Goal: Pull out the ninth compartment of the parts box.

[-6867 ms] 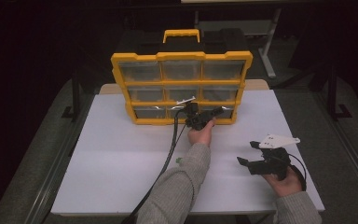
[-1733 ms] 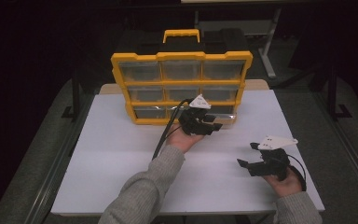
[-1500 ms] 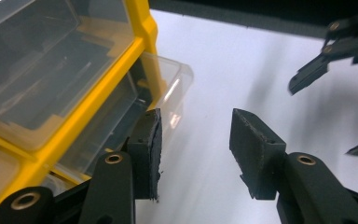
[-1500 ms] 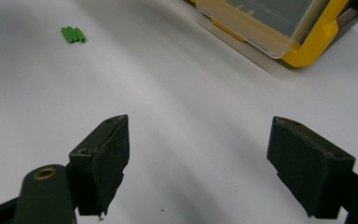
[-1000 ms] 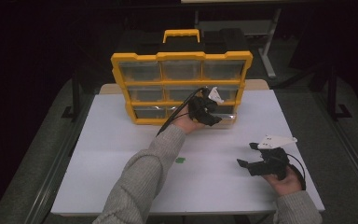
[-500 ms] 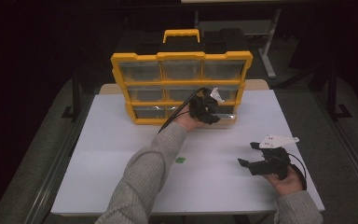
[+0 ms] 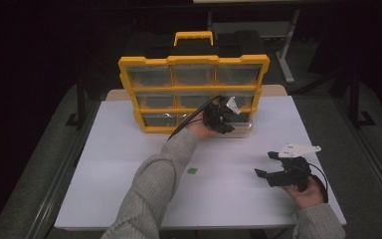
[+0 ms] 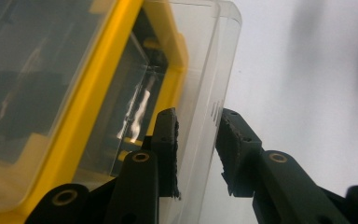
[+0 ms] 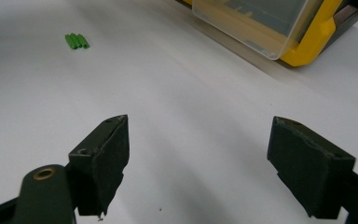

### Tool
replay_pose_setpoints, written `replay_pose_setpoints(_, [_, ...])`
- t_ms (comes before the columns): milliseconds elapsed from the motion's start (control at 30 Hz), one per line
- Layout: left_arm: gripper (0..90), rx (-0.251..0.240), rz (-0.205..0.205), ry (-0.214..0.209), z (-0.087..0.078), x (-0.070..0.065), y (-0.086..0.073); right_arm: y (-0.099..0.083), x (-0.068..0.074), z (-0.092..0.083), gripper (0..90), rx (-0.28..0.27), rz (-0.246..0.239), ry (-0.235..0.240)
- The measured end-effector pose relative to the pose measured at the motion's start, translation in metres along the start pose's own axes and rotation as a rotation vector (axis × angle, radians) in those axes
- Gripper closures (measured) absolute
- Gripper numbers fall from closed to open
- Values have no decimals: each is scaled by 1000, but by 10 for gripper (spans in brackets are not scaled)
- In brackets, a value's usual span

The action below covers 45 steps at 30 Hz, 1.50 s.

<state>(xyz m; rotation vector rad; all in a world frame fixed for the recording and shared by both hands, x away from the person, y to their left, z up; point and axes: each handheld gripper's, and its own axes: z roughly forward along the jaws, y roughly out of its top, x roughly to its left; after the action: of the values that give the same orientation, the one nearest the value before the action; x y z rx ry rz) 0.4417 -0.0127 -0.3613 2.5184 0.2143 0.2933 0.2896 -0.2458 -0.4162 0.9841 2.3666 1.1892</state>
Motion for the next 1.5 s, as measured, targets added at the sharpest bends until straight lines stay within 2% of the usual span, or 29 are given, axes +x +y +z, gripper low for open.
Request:
replay_pose_setpoints(233, [716, 8, 28, -35, -3, -6, 0, 0, 0, 0, 197, 2, 1, 0])
replay_pose_setpoints(933, [731, 1, 83, -68, -12, -22, -3, 1, 2, 1, 197, 2, -8, -4])
replay_pose_setpoints(1333, [732, -7, 78, -81, -15, -28, -5, 1, 4, 2, 198, 8, -10, -2])
replay_pose_setpoints(1500, [739, -2, 92, -86, -16, -31, -3, 1, 4, 2, 198, 10, -13, 0])
